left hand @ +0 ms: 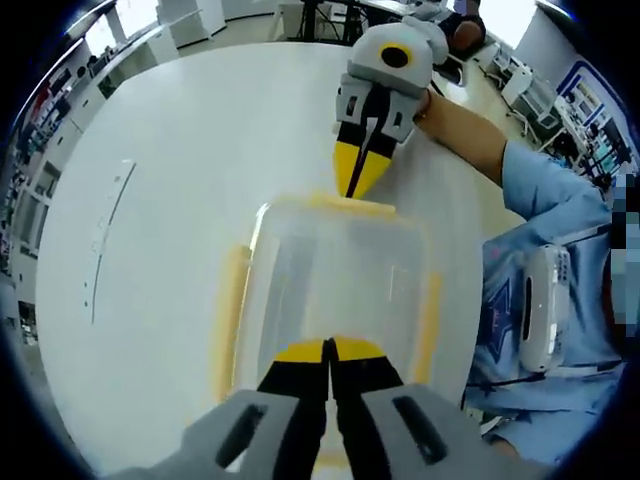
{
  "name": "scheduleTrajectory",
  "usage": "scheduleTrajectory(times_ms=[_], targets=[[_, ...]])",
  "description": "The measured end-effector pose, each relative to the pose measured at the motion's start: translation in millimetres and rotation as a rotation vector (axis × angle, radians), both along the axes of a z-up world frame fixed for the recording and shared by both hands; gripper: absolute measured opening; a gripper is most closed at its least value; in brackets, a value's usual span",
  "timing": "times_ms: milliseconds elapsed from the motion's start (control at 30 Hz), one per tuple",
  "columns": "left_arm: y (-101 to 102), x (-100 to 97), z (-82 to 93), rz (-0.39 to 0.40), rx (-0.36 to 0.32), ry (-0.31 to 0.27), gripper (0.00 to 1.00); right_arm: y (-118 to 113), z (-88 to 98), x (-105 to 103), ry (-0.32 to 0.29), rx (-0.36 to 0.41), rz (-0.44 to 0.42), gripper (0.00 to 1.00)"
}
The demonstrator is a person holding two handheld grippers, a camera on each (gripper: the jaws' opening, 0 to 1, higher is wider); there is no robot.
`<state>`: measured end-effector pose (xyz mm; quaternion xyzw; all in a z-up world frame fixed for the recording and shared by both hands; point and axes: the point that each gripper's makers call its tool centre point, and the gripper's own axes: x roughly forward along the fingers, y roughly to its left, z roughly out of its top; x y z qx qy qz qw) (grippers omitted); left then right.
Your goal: Snap each plastic latch of the storage box into its locked position after aligning the lid with the box until every specified latch is closed and the lid sits flush.
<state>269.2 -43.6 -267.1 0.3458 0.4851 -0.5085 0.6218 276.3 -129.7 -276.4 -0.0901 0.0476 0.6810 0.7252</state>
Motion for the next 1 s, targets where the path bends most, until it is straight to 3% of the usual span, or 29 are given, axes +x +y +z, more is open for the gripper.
scheduleTrajectory(times_ms=[300, 700, 1000], targets=[[0.3, 0.1, -0.8, 0.021, 0.020, 0.004, 0.00, 1.3, -0.4, -1.8, 0.043, 0.040, 0.016, 0.00], [0.3, -0.4, -1.7, 0.006, 0.057, -0.010, 0.00, 3.2, -0.5, -2.6, 0.038, 0.031, 0.004, 0.00], [0.4, -0.2, -1.7, 0.016, 0.043, -0.008, 0.00, 3.3, -0.8, -2.8, 0.041, 0.030, 0.001, 0.00]])
